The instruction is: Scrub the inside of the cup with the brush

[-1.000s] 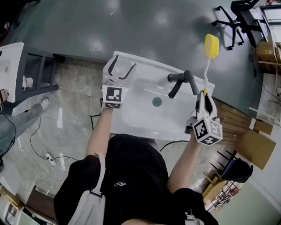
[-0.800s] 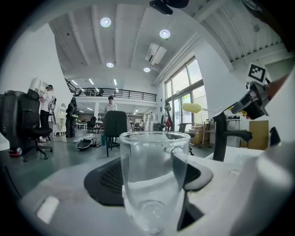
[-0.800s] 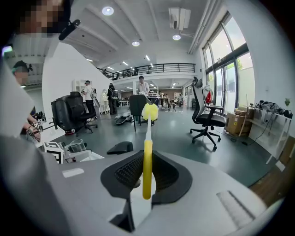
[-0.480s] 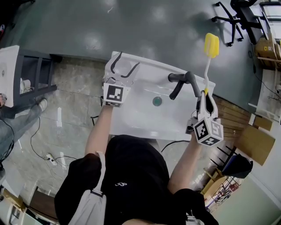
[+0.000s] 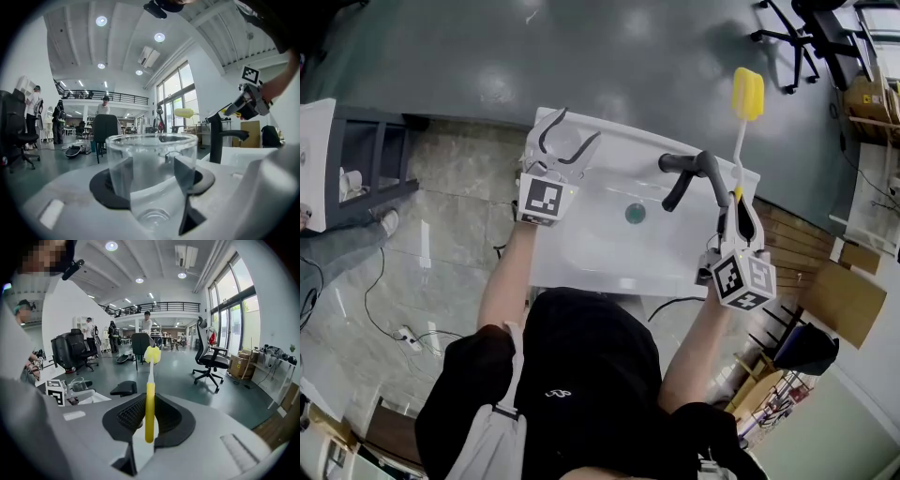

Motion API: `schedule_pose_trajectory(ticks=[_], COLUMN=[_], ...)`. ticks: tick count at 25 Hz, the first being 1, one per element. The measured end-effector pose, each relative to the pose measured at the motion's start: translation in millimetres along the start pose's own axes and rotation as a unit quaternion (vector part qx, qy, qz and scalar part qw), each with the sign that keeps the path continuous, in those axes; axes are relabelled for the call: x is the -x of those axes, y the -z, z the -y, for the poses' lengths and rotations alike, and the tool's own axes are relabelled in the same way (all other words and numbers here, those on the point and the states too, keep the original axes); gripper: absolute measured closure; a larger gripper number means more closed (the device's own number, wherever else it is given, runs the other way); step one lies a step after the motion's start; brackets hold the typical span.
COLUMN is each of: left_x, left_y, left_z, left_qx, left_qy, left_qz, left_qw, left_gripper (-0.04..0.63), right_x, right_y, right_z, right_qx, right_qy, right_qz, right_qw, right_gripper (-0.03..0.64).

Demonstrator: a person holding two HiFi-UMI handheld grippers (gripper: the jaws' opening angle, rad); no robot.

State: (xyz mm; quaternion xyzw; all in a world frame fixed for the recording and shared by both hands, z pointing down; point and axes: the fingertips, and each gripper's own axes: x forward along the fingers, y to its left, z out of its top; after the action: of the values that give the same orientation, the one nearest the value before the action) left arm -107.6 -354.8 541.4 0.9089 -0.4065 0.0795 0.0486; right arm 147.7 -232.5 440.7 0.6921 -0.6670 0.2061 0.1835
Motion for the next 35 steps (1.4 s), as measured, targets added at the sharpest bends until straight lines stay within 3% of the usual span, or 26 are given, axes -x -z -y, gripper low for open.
schedule_pose_trajectory(ticks=[4, 7, 15, 25, 35], left_x=[-3, -6, 5, 34, 61], left_y=[1, 0, 9, -23, -56], left_z=[-1, -1, 8, 31, 77], left_qx=[-0.016, -0.061, -0.102, -0.199, -0.265], left_qy=[0.004, 0.009, 0.008, -0.007, -0.034], left_qz=[-0.012, -0.028, -0.076, -0.115, -0.139], left_qw=[0.9998, 0.9977, 0.9919, 0.9732, 0.9534], left_gripper=[0.314, 0.327, 0.327, 0.327, 0.327], right_x=[-1, 1, 10, 44, 100], right_y=[1, 1, -4, -21, -9], right_z=[-3, -2, -4, -1, 15], right_qx=[0.002, 0.004, 0.001, 0.008, 0.039], right_qy=[-0.004, -0.007, -0.032, -0.086, -0.167], right_qz=[-0.002, 0.000, 0.012, 0.058, 0.080], right_qw=[1.000, 1.000, 0.999, 0.995, 0.982], right_gripper=[0.563, 0.563, 0.563, 0.563, 0.563])
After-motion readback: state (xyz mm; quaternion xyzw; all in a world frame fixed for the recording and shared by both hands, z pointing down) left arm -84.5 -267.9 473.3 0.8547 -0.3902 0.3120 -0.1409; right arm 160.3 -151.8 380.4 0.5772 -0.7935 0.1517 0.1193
